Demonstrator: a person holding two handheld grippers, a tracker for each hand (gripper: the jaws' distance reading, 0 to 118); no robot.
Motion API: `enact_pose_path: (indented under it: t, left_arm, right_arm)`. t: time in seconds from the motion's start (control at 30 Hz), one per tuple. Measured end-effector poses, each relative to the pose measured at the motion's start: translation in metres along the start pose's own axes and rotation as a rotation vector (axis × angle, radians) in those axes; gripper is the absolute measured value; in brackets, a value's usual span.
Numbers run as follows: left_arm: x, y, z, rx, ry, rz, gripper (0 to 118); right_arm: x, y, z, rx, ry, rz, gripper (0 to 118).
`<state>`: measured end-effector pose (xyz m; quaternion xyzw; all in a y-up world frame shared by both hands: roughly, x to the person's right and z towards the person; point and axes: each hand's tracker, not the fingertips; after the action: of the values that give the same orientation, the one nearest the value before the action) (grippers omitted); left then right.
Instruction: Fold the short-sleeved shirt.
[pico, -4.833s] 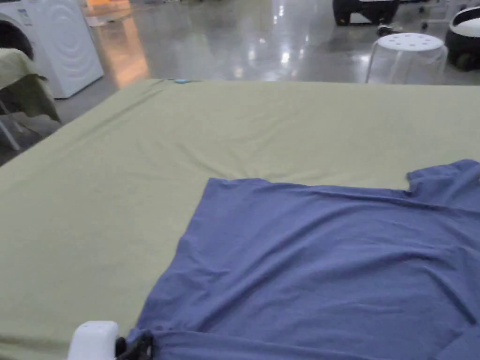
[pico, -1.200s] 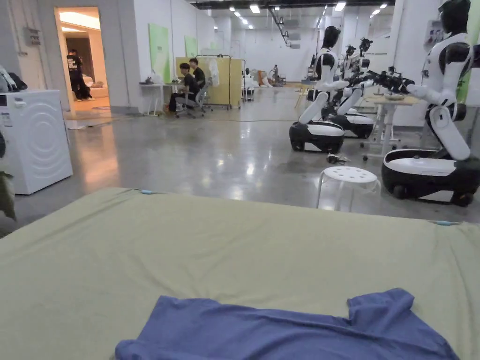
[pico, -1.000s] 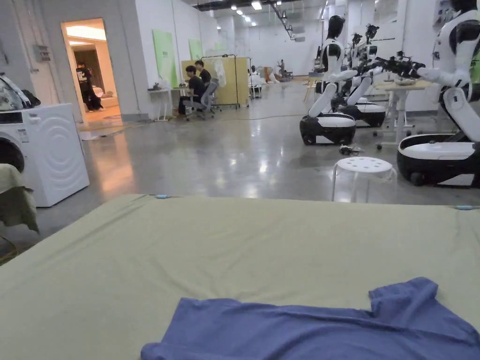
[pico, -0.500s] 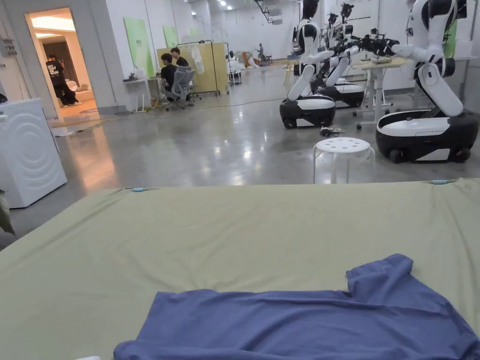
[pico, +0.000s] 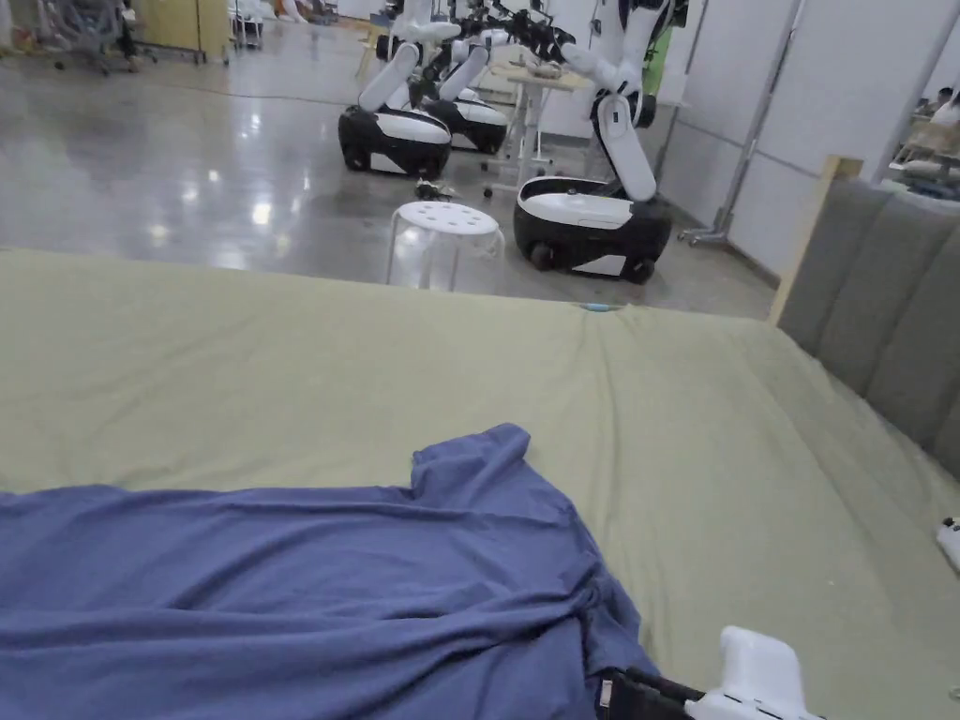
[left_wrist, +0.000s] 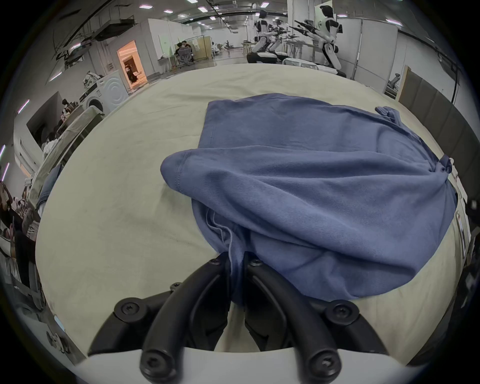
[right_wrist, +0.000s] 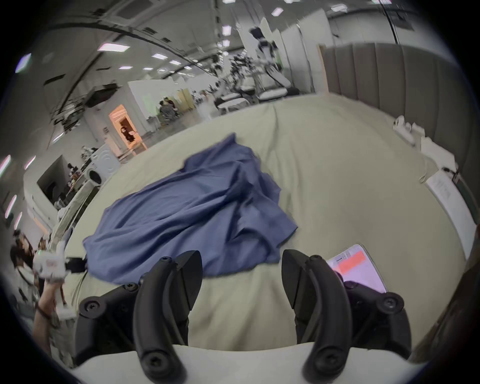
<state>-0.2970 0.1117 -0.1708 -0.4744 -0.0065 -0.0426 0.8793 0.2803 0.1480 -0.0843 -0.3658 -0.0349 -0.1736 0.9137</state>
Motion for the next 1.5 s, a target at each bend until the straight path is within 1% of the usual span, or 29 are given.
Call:
enact_pose_path:
  t: [0.07,0.1,0.13,0.17,0.2,0.23,0.27,0.33,0.37,0.43,0.47,0.5,0.53,0.57,0.67,0.73,0.77,0.83,0.97,1.03,1.1,1.13,1.17,1.2,1.23,1.27,1.37,1.4,1.5]
  left_arm:
    - [-0.001,0.0,-0.001,0.008,0.023,-0.025,9]
    - [-0.002,0.0,-0.001,0.008,0.023,-0.028,9]
    - [-0.003,0.001,-0.005,0.008,0.023,-0.029,9]
    - [-0.003,0.0,-0.006,-0.002,0.009,-0.024,9]
    - [-0.005,0.0,-0.007,0.0,0.008,-0.026,9]
    - [-0.007,-0.001,-0.007,0.003,0.005,-0.022,9]
    - [-0.002,-0.003,-0.003,0.01,0.001,-0.017,9]
    - [-0.003,-0.009,-0.001,0.036,-0.029,0.003,9]
    - [-0.008,-0.009,0.0,0.047,-0.051,0.037,9]
    - [-0.022,-0.007,0.005,0.022,-0.128,0.108,8]
    - [-0.031,-0.004,0.012,0.024,-0.165,0.175,8]
    - [-0.04,-0.004,0.024,0.044,-0.207,0.242,8]
    - [-0.05,-0.004,0.044,0.094,-0.232,0.281,8]
    - [-0.055,-0.005,0.06,0.14,-0.249,0.301,8]
    - [-0.07,-0.011,0.112,0.223,-0.392,0.355,8]
    - [-0.073,-0.02,0.136,0.242,-0.389,0.343,8]
    - [-0.071,-0.027,0.147,0.237,-0.373,0.319,8]
    - [-0.066,-0.049,0.166,0.237,-0.356,0.288,8]
    - [-0.069,-0.092,0.177,0.175,-0.348,0.327,8]
    - [-0.064,-0.114,0.175,0.148,-0.332,0.328,8]
    - [-0.061,-0.128,0.167,0.137,-0.339,0.319,9]
    - [-0.058,-0.133,0.162,0.14,-0.348,0.314,12]
    - [-0.054,-0.136,0.161,0.154,-0.336,0.302,26]
    - [-0.055,-0.138,0.158,0.181,-0.291,0.294,49]
    - [-0.053,-0.141,0.159,0.201,-0.257,0.294,60]
    - [-0.051,-0.142,0.162,0.219,-0.251,0.294,60]
    - [-0.043,-0.144,0.19,0.367,-0.186,0.273,60]
    - [-0.035,-0.142,0.204,0.425,-0.153,0.244,60]
    - [-0.019,-0.144,0.24,0.621,-0.093,0.148,60]
  right_arm:
    - [0.002,0.013,-0.026,-0.005,-0.004,0.007,69]
    - [0.0,0.017,-0.041,-0.056,-0.057,0.029,69]
    - [-0.001,0.021,-0.055,-0.089,-0.08,0.058,68]
    - [-0.002,0.021,-0.068,-0.121,-0.09,0.081,55]
    - [-0.002,0.019,-0.081,-0.195,-0.096,0.089,23]
    - [-0.007,0.014,-0.086,-0.228,-0.061,0.092,16]
    - [-0.011,0.008,-0.08,-0.15,-0.056,0.107,14]
    - [-0.021,0.007,-0.077,-0.141,-0.112,0.162,13]
    - [-0.027,0.006,-0.075,-0.156,-0.107,0.173,13]
    - [-0.024,0.014,-0.072,-0.168,-0.094,0.142,11]
    - [-0.025,0.018,-0.066,-0.171,-0.097,0.14,11]
    - [-0.019,0.026,-0.061,-0.162,-0.126,0.151,11]
    - [-0.024,0.028,-0.038,-0.08,-0.149,0.163,10]
    - [-0.027,0.03,-0.021,-0.021,-0.135,0.16,10]
    - [-0.042,0.026,0.027,0.006,-0.065,0.135,10]
    - [-0.043,0.017,0.048,0.005,-0.075,0.146,10]
    - [-0.044,0.01,0.062,0.013,-0.101,0.137,10]
    - [-0.038,-0.008,0.084,0.011,-0.103,0.137,10]
    - [-0.011,-0.041,0.109,-0.017,-0.09,0.052,10]
    - [-0.006,-0.059,0.111,-0.072,-0.09,0.063,10]
    - [-0.002,-0.078,0.107,-0.081,-0.089,0.061,10]
    - [0.001,-0.086,0.101,-0.104,-0.082,0.058,10]
    - [0.004,-0.091,0.095,-0.108,-0.087,0.057,17]
    - [0.007,-0.097,0.089,-0.115,-0.105,0.064,40]
    - [0.009,-0.103,0.087,-0.124,-0.138,0.076,56]
    - [0.012,-0.107,0.087,-0.122,-0.155,0.073,62]
    - [0.02,-0.108,0.099,-0.075,-0.113,0.054,62]
    - [0.019,-0.106,0.108,-0.027,-0.097,0.07,63]
    - [0.004,-0.095,0.135,0.14,-0.087,0.196,64]
